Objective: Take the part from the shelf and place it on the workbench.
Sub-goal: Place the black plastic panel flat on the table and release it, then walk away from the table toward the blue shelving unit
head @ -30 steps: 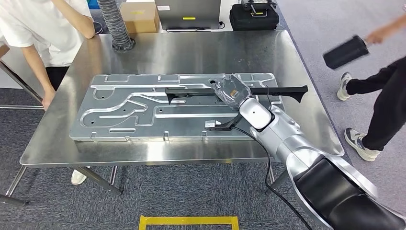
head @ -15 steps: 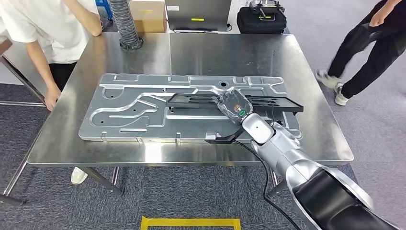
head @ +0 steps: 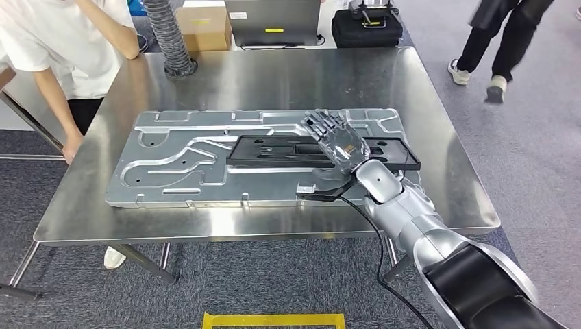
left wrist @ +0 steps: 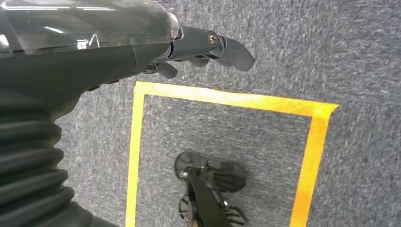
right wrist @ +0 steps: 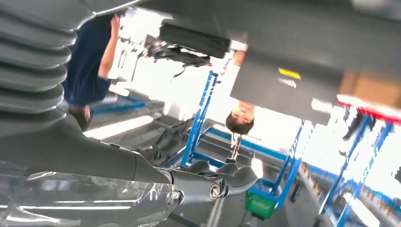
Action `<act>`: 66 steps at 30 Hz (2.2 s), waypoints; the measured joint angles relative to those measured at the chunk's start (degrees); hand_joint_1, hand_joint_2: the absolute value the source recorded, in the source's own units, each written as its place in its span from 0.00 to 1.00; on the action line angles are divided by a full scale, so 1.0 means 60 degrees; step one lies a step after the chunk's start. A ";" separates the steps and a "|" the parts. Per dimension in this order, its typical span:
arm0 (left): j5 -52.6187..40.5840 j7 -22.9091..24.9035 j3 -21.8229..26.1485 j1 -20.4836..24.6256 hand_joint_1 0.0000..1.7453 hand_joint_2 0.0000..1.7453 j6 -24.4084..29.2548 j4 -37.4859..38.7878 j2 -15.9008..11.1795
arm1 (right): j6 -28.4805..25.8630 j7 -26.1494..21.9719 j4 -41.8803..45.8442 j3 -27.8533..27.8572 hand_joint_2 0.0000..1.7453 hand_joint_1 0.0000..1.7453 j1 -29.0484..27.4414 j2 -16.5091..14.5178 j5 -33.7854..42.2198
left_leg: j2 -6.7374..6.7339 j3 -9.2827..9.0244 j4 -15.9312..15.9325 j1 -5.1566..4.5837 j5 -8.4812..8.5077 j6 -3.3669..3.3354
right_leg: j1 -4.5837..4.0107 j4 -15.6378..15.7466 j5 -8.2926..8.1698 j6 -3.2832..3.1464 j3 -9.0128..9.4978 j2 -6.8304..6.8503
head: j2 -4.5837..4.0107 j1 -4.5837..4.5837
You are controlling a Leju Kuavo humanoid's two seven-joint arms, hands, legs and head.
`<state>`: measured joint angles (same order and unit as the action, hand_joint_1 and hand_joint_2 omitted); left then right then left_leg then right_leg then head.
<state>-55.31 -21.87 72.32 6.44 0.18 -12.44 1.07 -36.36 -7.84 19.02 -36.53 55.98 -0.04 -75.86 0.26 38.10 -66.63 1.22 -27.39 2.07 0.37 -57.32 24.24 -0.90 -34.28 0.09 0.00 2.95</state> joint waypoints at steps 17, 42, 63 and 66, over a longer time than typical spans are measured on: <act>0.0385 -0.0136 0.0034 -0.0052 0.00 0.00 -0.0294 0.0004 0.0077 | 0.6318 -0.4907 0.6755 0.5789 0.00 0.00 -0.1954 0.0061 1.4181 | 0.0128 -0.0635 0.1328 -0.0131 0.0402 -0.0537 | -0.0114 -0.0654 0.0210 0.0107 -0.0298 0.0008 | 0.0000 -0.0001; 0.0888 -0.0666 0.0948 -0.0354 0.00 0.00 -0.0699 0.0004 0.0223 | 0.1186 -0.5037 0.6884 1.5050 0.00 0.00 -1.0090 0.1119 0.7000 | -0.0025 -0.0805 0.1533 -0.0150 0.0416 -0.0735 | 0.0083 -0.2292 0.1794 0.0569 -0.0658 0.0030 | 0.0000 -0.0001; 0.0371 -0.0350 0.0647 -0.0314 0.00 0.00 -0.0787 0.0004 0.0464 | 0.0857 -0.2256 0.0875 1.6660 0.00 0.00 -0.9295 0.0380 0.2961 | -0.0039 -0.1610 0.0487 -0.0178 -0.0421 -0.0246 | -0.0094 0.0022 -0.0122 0.0031 -0.0192 0.0034 | -0.0002 0.0010; 0.0237 -0.0251 0.0522 -0.0239 0.00 0.00 -0.0861 0.0004 0.0557 | 0.1367 -0.0837 0.0142 1.6646 0.00 0.00 -0.9160 0.0252 0.2359 | -0.0033 -0.2447 0.1859 -0.0248 -0.0712 -0.0415 | -0.0106 -0.0066 -0.0385 0.0175 -0.0370 0.0056 | -0.0001 0.0010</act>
<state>-53.89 -23.38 75.46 5.01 -4.99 -12.41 4.41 -28.15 -12.86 19.87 63.35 1.02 1.48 -61.71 0.06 23.42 -55.47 -0.27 -31.67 -0.43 -0.26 -57.71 21.93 0.15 -36.50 0.42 -0.01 3.01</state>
